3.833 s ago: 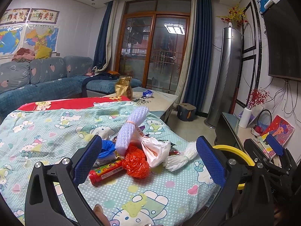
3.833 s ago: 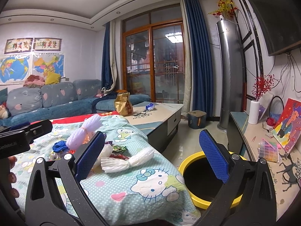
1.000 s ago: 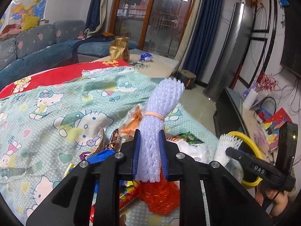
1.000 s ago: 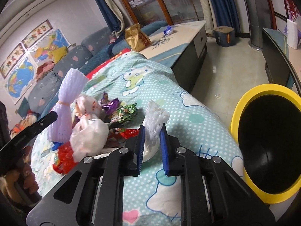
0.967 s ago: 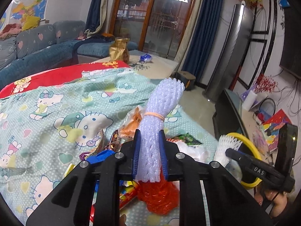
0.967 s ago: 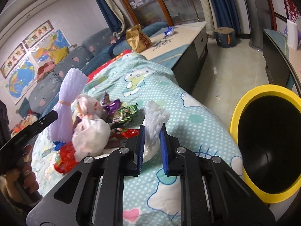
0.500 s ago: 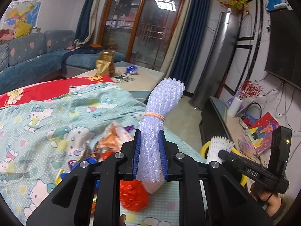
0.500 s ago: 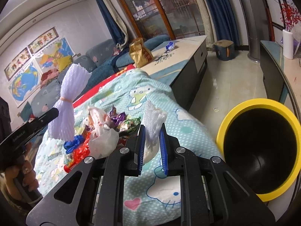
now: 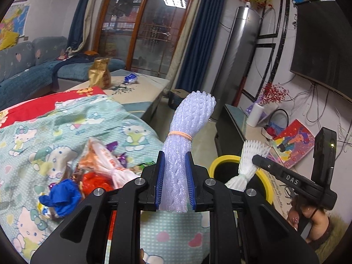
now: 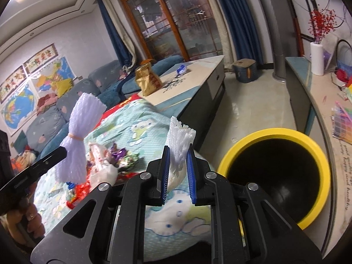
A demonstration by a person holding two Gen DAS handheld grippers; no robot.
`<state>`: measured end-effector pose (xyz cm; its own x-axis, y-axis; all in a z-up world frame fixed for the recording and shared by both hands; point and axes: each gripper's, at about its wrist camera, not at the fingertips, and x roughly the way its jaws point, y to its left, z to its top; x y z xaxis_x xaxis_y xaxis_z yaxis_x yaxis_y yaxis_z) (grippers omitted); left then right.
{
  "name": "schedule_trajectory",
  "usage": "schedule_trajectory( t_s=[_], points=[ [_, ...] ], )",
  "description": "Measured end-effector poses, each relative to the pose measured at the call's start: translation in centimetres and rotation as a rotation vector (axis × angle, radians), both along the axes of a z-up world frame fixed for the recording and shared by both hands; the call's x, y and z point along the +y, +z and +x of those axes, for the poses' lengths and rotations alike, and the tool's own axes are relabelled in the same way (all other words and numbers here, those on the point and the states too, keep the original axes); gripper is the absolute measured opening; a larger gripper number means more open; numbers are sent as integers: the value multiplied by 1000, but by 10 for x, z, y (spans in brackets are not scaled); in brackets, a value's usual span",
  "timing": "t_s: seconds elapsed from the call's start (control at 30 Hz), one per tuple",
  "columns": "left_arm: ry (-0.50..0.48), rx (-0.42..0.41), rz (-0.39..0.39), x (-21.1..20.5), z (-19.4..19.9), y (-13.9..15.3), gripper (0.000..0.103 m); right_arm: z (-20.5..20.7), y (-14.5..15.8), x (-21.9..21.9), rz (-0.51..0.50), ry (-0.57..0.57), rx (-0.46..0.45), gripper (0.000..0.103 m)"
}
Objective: Collect trash
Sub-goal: 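Carry both foam pieces with both tools over the yellow trash bin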
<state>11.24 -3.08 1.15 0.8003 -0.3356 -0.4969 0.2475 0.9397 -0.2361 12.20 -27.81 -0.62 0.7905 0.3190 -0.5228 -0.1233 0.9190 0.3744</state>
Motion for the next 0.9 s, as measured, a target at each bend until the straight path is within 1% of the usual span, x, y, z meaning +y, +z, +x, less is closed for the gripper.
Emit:
schedule_trajectory(
  t_s=[0.2, 0.43, 0.7, 0.9],
  points=[
    [-52, 13, 16, -21, 1, -4, 18, 4, 1, -22, -24, -61, -10, 11],
    [-110, 23, 36, -46, 3, -10, 18, 2, 7, -50, -29, -133, -24, 11],
    [-171, 36, 46, -71, 7, -18, 18, -1, -1, -83, -37, -217, -10, 11],
    [-206, 47, 52, -88, 9, -23, 18, -5, -2, -104, -37, -272, -13, 11]
  ],
)
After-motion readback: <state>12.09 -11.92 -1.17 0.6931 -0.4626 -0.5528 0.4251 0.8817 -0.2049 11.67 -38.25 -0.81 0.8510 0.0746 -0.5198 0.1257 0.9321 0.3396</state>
